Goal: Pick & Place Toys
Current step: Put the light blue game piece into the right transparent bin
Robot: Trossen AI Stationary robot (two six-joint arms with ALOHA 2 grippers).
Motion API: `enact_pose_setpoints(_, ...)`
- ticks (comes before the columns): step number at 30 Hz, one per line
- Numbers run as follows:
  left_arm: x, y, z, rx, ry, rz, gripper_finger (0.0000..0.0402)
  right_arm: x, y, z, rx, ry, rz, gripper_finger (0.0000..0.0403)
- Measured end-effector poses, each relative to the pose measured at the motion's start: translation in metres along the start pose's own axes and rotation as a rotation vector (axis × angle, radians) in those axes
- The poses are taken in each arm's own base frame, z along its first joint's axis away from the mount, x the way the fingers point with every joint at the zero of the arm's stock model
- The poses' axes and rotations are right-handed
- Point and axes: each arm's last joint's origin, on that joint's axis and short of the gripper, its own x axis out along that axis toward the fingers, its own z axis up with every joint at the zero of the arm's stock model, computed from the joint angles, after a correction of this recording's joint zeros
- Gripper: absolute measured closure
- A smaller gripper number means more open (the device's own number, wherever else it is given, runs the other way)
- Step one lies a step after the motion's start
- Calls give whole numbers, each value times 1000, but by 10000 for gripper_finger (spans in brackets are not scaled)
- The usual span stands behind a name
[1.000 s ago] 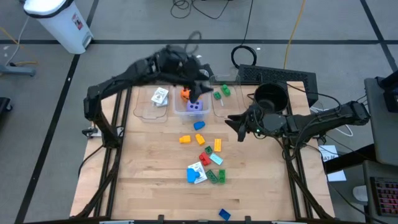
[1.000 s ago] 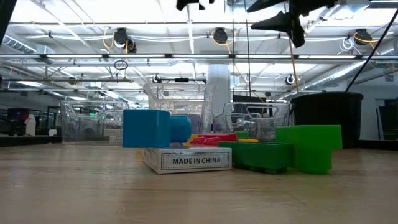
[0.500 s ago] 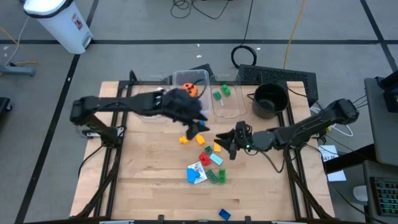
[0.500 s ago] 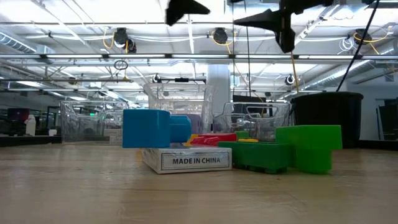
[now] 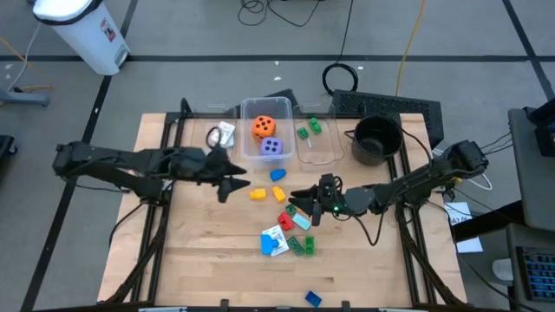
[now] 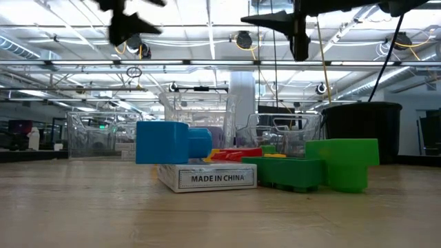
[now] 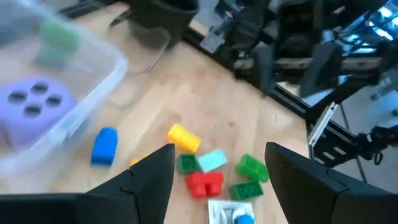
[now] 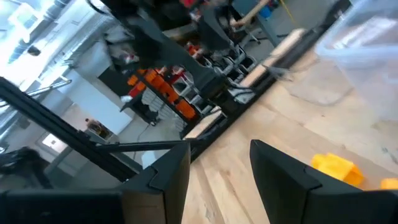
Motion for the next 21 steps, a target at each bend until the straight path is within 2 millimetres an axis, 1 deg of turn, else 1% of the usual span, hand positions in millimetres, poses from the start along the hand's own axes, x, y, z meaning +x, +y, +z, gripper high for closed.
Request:
enact_pose_setpoints(4, -10, 9, -29, -89, 19, -6, 151, -1, 3, 2, -52, 29, 46, 243)
enact_pose_setpoints(8, -5, 10, -57, -187, 50, -59, 151, 3, 13, 7, -106, 85, 66, 243)
enact_pose_setpoints(12, 5, 0, -80, -236, 33, -147, 151, 12, 31, 13, -237, 223, 23, 243)
enact_pose_setpoints(16, 19, -10, -98, -274, 45, -162, 151, 17, 45, 15, -388, 377, -13, 243)
enact_pose_setpoints(18, 24, -16, -105, -307, 62, -176, 151, 18, 52, 16, -433, 405, -7, 243)
enact_pose_setpoints(21, 33, -25, -118, -370, 100, -203, 151, 16, 53, 13, -462, 417, 1, 243)
